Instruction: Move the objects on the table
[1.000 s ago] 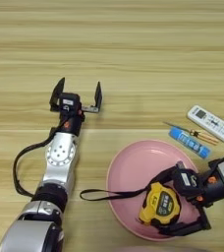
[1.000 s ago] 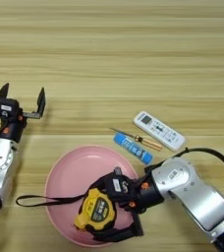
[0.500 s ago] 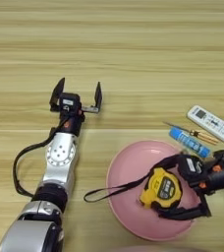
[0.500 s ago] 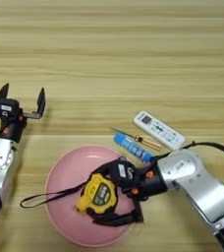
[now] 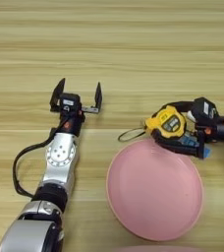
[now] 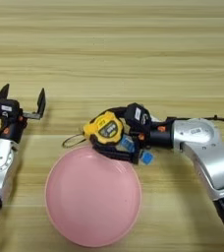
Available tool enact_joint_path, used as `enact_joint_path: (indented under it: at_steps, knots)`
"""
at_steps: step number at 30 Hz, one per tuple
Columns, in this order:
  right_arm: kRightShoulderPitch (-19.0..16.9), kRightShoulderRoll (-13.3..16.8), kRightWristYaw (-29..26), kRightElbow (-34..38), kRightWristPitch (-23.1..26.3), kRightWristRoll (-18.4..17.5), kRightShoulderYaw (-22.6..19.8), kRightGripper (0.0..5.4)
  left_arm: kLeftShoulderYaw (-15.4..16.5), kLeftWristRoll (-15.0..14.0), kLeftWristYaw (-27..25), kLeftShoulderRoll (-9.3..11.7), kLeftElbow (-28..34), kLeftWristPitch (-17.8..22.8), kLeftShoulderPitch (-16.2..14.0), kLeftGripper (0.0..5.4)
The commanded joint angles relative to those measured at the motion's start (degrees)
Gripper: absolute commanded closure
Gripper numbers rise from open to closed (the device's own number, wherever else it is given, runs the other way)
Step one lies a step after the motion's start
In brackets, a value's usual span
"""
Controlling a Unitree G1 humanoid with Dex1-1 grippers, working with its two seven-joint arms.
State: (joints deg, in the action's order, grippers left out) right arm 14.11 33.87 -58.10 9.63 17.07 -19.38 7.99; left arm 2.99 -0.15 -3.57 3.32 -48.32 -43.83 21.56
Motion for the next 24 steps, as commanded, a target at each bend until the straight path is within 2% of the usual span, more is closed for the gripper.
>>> enact_joint_path:
  at_steps: [1,7,15,19,24]
  knots:
    - [3.3,-1.2,4.3,-1.9,1.6,-0.8,-3.9,0.61,-0.1,0.8,0.3,0.1,-0.5,-0.5,0.7,0.00]
    - [5.1,-2.7,9.7,-5.3,2.5,1.3,-4.7,0.61,-0.1,0.8,0.2,0.2,-1.1,-0.6,1.0,0.00]
    - [7.0,-6.7,13.3,-8.3,2.4,4.9,-1.1,0.61,-0.1,0.8,0.3,0.2,-1.7,-0.9,1.3,0.00]
    - [8.3,-9.5,14.5,-11.3,2.3,7.6,2.0,0.61,-0.1,0.8,0.4,0.2,-1.8,-0.9,1.3,0.00]
    - [10.3,-13.4,16.2,-15.6,2.1,9.5,3.9,0.61,0.0,0.7,0.4,0.2,-2.0,-1.0,1.4,0.00]
